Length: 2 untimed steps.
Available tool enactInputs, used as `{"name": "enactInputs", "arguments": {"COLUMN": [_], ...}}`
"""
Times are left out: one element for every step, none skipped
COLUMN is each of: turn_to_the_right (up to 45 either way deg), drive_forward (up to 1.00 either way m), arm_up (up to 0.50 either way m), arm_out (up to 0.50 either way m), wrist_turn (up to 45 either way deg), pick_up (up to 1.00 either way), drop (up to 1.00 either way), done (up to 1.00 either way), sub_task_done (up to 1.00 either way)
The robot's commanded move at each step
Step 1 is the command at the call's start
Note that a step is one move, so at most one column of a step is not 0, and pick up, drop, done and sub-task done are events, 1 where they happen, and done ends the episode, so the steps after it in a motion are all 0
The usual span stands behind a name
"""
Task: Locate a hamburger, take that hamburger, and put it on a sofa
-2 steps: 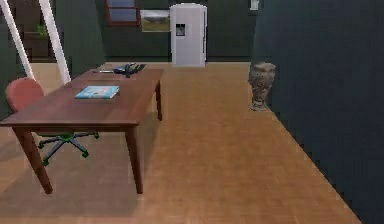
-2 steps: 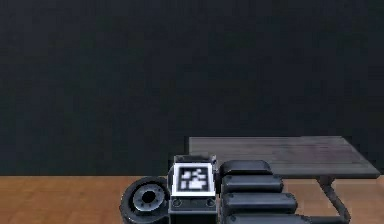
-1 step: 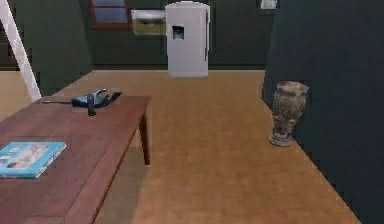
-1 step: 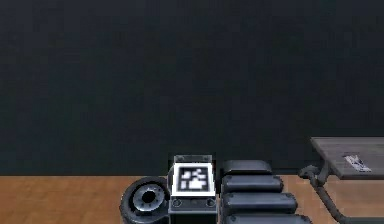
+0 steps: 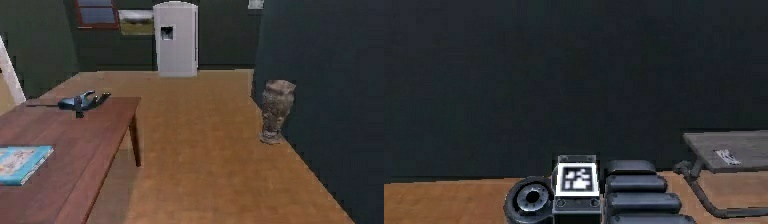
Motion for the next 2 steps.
{"name": "enactInputs", "arguments": {"turn_to_the_right": [45.0, 45.0], "drive_forward": [0.0, 0.0], "arm_up": [0.0, 0.0], "arm_out": [0.0, 0.0], "wrist_turn": [0.0, 0.0], "pick_up": [0.0, 0.0], "drop": [0.0, 0.0], "done": [0.0, 0.0], "sub_task_done": [0.0, 0.0]}}
